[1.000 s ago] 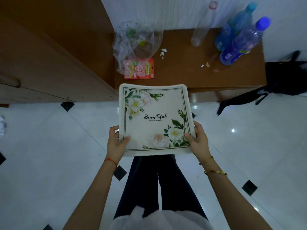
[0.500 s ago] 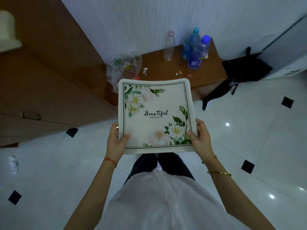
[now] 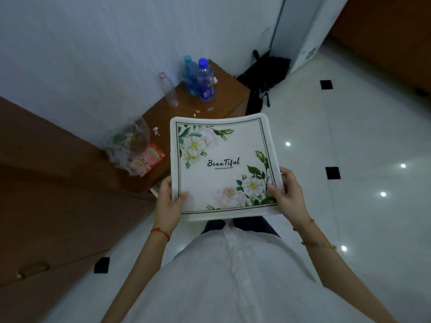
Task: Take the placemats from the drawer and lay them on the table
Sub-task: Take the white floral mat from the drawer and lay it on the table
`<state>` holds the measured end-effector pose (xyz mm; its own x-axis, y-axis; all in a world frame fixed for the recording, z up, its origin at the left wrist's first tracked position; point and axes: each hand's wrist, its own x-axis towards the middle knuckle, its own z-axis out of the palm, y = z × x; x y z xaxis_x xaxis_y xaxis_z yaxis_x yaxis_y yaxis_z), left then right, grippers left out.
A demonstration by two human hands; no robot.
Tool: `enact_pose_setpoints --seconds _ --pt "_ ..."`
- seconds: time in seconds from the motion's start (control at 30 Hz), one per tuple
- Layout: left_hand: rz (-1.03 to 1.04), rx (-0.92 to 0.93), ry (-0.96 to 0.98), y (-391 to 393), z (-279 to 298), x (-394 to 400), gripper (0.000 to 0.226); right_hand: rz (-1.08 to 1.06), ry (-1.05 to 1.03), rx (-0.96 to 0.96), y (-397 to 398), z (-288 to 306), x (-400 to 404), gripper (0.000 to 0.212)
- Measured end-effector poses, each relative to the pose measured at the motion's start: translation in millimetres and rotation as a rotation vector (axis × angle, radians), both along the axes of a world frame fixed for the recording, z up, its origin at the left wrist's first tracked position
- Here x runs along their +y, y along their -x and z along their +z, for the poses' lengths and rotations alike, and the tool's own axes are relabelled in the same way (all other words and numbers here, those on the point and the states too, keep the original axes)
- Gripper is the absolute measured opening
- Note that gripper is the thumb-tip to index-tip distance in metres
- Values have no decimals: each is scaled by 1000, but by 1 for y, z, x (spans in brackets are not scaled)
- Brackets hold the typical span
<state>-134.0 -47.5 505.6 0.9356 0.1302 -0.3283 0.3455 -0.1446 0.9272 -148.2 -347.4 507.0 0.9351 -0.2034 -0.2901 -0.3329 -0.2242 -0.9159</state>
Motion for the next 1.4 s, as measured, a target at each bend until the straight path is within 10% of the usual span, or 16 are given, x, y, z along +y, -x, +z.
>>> enact_pose_setpoints --seconds 0.5,1.4 --pt "-653 48 55 -48 11 -114 47 -691 -72 6 132 15 -46 45" --pt "-1294 -67 37 26 15 -575 44 -1371 -29 -70 308 19 -331 46"
